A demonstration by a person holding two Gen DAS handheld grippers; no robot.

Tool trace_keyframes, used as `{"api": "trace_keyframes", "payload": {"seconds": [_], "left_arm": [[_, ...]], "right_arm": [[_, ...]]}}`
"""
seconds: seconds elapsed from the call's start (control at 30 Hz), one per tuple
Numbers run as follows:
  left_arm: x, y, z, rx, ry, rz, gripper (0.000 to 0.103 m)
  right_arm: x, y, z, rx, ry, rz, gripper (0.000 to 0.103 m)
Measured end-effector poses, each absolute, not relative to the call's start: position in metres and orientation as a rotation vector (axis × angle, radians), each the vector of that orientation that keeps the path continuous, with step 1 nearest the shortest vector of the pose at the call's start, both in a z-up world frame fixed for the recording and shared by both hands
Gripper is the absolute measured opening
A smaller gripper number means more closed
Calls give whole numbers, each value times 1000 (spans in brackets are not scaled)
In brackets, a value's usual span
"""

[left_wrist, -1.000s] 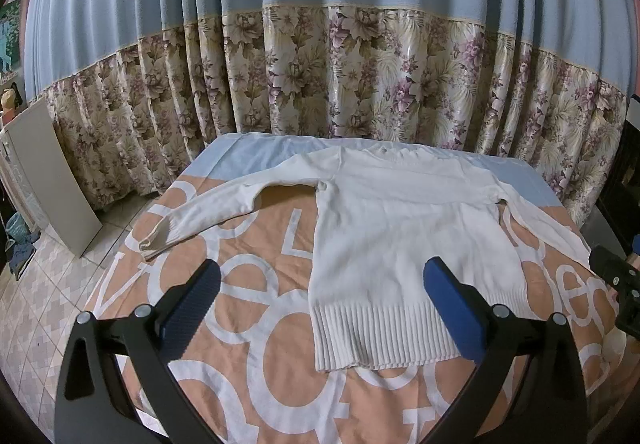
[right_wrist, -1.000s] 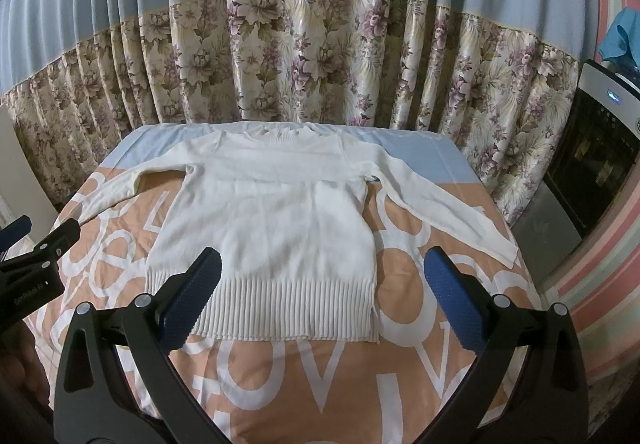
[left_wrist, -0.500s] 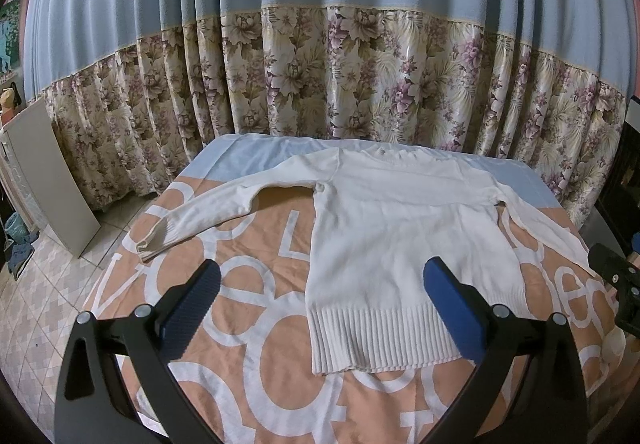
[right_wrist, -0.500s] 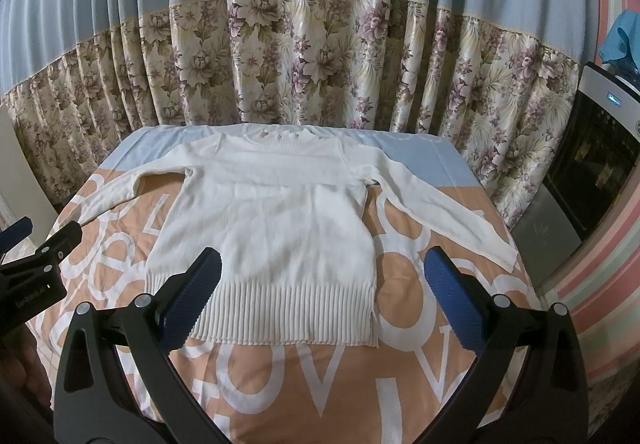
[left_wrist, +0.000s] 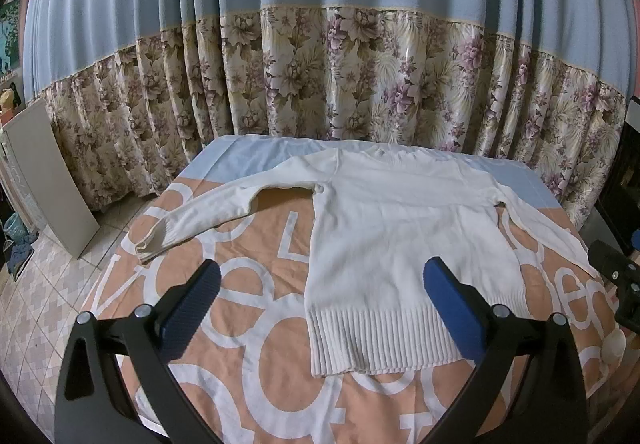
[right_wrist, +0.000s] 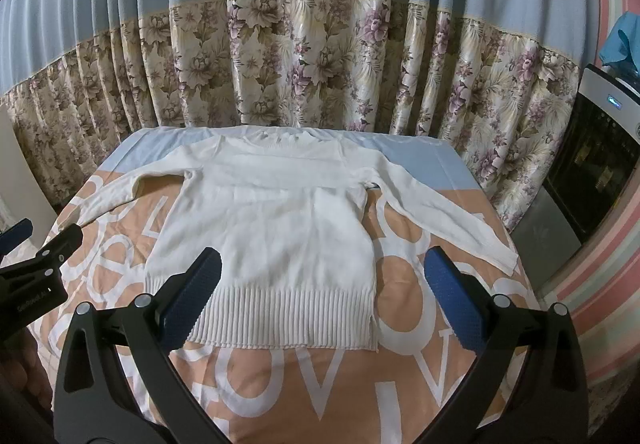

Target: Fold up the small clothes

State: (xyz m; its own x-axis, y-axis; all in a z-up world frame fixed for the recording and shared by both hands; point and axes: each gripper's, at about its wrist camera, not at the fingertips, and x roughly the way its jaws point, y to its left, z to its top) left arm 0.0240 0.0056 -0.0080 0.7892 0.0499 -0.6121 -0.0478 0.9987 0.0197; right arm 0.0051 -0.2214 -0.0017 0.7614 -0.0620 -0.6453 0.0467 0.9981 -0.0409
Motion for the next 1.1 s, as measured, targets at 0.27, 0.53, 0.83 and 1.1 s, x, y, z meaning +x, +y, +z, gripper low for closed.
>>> {"api": "trace_keyframes", "payload": {"seconds": [0.27,0.53,0.83,1.1], "left_arm": [[24,6,-8,4,658,53,102],[25,7,-9,4,657,52,102],[24,8,-9,3,655,53,102],[24,8,-10,3,654,55,102]], "right_arm": [[2,-223,-1,-23,699,-59,100],[4,-221,-1,-24,697,-59,100],[3,-223,0,-26,696,-59,100],[5,-222,-2,-29,692,-61,100]]}}
